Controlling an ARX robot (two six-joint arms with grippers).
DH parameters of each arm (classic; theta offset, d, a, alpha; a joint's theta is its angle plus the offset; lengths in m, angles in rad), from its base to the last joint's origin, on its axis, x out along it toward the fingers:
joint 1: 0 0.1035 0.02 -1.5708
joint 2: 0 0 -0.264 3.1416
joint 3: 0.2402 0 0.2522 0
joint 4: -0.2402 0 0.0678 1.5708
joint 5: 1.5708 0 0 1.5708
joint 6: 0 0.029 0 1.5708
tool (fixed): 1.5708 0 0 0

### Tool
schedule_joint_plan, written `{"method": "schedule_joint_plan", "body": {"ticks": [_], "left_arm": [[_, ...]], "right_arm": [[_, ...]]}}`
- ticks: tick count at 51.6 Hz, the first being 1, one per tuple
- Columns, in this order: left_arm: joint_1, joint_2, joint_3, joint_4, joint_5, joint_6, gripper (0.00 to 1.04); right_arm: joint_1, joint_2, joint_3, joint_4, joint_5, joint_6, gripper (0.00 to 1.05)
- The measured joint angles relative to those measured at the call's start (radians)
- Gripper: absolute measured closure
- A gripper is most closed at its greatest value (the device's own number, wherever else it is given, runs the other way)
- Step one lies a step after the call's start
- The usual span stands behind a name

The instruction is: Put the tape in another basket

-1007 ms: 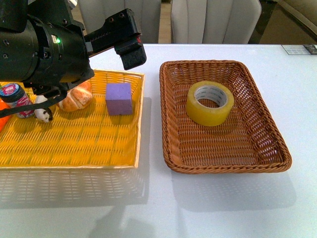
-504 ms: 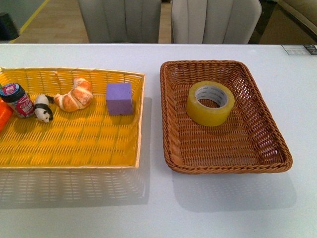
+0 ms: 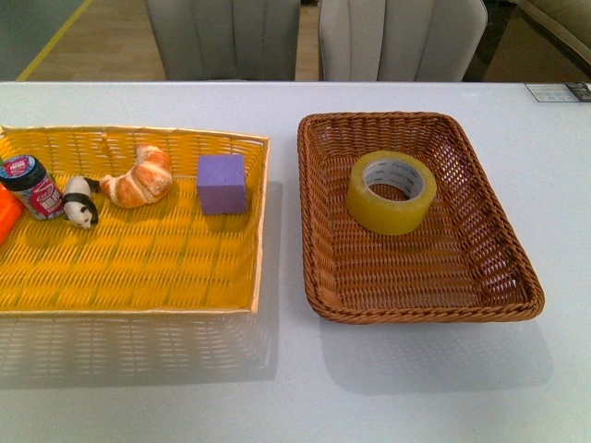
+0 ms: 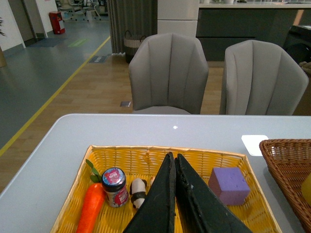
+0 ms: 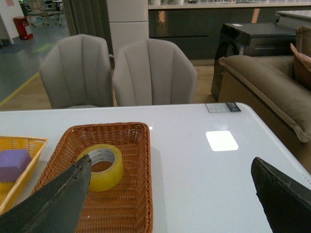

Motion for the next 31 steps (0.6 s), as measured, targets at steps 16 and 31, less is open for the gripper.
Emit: {"method": "schedule_joint_plan", "body": {"ticks": [16, 31], "left_arm": [[0.107, -0.249, -0.059, -0.192, 0.100, 0.001, 1.03], [0.112, -0.473, -0.078, -0.386, 0.110, 0.002, 1.03]], "right_arm": [[0.000, 0.000, 0.000, 0.000, 0.000, 0.000, 0.09], [0.000, 0.000, 0.000, 0.000, 0.000, 0.000, 0.09]]}}
